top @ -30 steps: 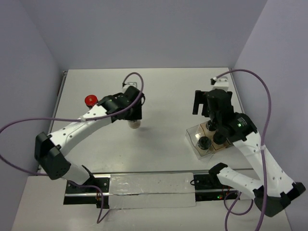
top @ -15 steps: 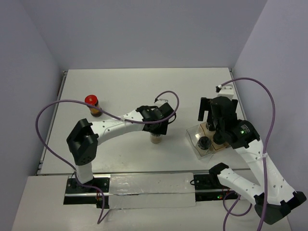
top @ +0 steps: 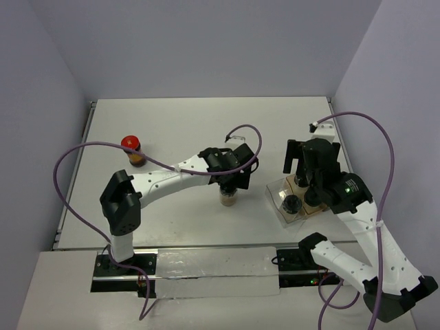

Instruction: Organize the condiment bottles

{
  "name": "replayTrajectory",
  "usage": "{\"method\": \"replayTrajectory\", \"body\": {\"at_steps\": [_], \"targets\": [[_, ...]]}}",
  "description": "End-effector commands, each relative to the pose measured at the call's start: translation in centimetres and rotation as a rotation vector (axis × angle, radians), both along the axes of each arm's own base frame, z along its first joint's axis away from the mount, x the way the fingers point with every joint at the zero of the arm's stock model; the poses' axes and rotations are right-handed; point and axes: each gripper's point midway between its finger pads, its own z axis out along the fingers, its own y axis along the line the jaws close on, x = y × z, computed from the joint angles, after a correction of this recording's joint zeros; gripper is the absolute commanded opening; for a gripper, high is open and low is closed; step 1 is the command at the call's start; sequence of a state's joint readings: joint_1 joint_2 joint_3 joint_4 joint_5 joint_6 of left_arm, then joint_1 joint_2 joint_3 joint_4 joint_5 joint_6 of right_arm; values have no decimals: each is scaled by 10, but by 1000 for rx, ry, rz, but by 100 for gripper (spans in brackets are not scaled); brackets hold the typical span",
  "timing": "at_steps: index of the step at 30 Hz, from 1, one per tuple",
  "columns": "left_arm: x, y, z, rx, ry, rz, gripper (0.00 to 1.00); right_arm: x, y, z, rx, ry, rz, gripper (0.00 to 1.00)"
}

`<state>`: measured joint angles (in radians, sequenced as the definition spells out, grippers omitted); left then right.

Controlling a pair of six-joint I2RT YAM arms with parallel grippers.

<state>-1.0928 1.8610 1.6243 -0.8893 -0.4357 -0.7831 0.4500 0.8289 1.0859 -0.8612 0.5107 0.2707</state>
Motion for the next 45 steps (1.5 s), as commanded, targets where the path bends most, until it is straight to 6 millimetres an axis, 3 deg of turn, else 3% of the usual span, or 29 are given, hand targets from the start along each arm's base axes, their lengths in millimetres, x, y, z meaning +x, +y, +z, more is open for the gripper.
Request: {"method": "replayTrajectory", "body": {"at_steps": [1, 2, 6, 9, 12, 18, 21, 27, 39, 45], "targets": [[18, 12, 82, -114, -115, 29, 99, 1, 2, 6, 25, -24, 11, 100], [22, 18, 92, -131, -125, 40, 99, 1, 5, 6, 32, -21, 22, 100], [47, 80, 134, -191, -181, 177, 99, 7, 29, -4, 98, -15, 119, 100], [63, 142, 148, -197, -213, 322, 99, 13, 63, -20, 153, 11, 248, 100], [72, 205, 164, -182, -272, 496, 99, 9, 117, -27, 126, 37, 407, 100], [67, 266, 156, -168, -279, 648, 99, 4, 199, -58, 93, 127, 611, 100], [63, 280, 150, -177, -275, 684, 99, 4, 221, -69, 79, 162, 653, 100], [62, 284, 141, -164, -270, 694, 99, 8, 246, -97, 42, 237, 682, 100], [62, 290, 132, -114, -263, 699, 99, 14, 250, -146, -25, 323, 661, 99], [62, 289, 132, -119, -266, 694, 99, 13, 249, -154, -31, 338, 662, 79]]}}
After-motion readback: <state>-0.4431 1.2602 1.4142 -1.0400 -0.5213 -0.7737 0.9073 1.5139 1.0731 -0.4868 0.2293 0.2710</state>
